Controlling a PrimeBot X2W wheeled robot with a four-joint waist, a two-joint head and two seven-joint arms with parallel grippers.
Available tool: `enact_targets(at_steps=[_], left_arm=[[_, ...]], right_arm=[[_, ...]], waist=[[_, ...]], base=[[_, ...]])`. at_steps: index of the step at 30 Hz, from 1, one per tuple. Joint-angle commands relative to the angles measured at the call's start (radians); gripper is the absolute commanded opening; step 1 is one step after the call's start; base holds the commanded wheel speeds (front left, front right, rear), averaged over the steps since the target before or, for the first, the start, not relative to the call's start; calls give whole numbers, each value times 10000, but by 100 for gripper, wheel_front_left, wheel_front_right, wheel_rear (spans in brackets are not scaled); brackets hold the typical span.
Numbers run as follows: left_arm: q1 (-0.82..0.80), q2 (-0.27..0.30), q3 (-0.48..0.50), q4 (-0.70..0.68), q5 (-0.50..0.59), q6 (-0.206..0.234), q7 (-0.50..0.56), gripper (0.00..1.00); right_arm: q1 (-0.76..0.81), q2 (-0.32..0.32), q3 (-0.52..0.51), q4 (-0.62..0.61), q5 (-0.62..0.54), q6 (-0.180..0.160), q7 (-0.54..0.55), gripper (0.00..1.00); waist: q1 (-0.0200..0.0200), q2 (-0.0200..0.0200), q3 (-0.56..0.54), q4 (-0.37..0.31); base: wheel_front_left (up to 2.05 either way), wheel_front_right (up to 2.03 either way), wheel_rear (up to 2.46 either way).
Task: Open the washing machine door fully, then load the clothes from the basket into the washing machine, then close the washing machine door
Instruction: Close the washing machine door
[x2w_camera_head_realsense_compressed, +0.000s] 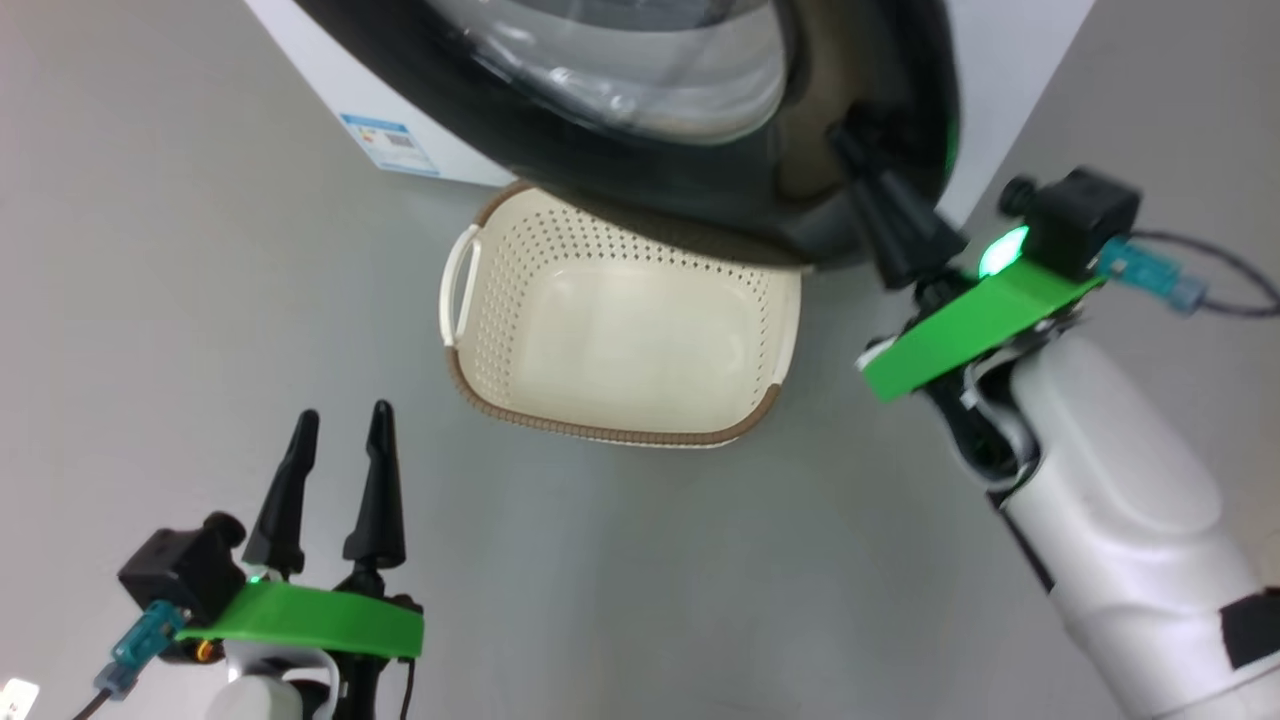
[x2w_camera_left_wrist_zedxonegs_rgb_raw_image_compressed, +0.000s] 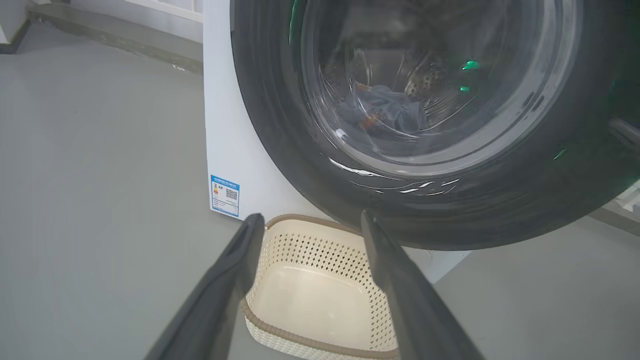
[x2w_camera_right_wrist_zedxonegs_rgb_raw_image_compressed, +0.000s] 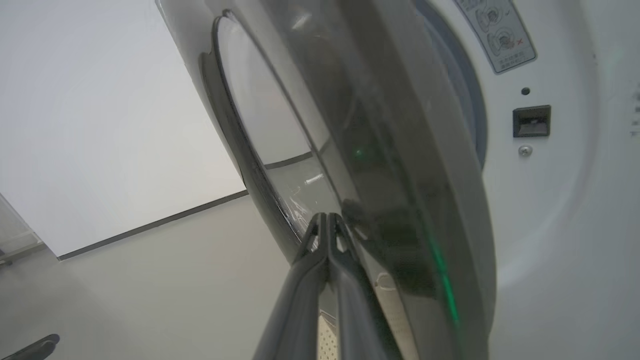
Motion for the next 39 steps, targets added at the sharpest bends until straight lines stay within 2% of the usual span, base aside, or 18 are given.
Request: enact_targets(at_steps=[1, 16, 28, 34, 39], left_arm=[[-244, 159, 252, -286, -48, -15, -65, 100], [-751, 159, -353, -501, -185, -15, -65, 100], [-1051, 158, -659, -602, -279, -15, -65, 100], [-1124, 158, -705, -570, -268, -15, -65, 100], [-1121, 158, -675, -419, -194, -15, -65, 100]], right_arm=[[-296, 61, -121, -118, -52, 85, -49, 0], [-2187, -414, -1516, 936, 30, 85, -49, 0], [-3254, -513, -2409, 1531, -158, 85, -49, 0], [-3405, -426, -2554, 1600, -348, 85, -49, 0], [-3065, -359, -2259, 1539, -444, 85, -49, 0]], waist=[[0, 0, 190, 187], [0, 0, 800, 805], [0, 0, 1201, 1042], [0, 0, 1280, 1060], [0, 0, 1165, 986]], base=[[0, 0, 0], [0, 0, 0], [0, 0, 0], [0, 0, 0], [0, 0, 0]])
